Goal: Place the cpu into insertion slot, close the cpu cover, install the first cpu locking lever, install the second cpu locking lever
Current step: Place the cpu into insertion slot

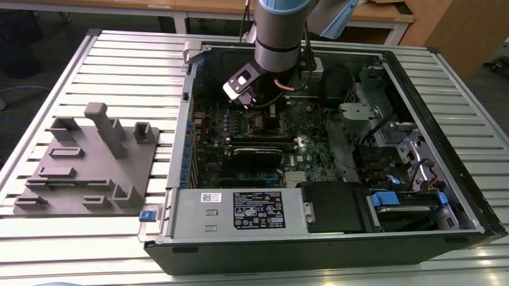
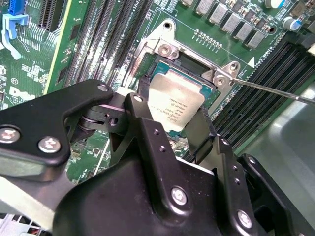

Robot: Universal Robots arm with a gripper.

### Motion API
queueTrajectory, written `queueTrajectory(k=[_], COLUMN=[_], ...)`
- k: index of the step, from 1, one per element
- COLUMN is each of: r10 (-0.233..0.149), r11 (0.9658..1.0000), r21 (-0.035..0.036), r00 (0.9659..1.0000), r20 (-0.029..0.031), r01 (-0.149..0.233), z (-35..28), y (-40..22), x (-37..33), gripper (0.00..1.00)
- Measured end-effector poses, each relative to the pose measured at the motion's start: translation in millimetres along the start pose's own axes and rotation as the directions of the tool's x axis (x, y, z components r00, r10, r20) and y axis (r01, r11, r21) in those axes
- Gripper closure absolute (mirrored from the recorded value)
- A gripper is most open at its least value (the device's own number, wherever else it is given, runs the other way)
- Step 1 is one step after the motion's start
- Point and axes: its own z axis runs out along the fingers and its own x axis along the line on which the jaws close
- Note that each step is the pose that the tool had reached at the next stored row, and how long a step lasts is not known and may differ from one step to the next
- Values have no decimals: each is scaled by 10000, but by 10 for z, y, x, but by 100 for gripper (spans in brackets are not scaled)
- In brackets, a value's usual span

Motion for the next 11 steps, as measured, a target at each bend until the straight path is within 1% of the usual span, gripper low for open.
queueTrajectory(k=[11], r10=[2], r11=[10000], r21=[-1], r00=[10000], r20=[-12], r01=[-2], z=[-19], y=[0], x=[1], gripper=[46])
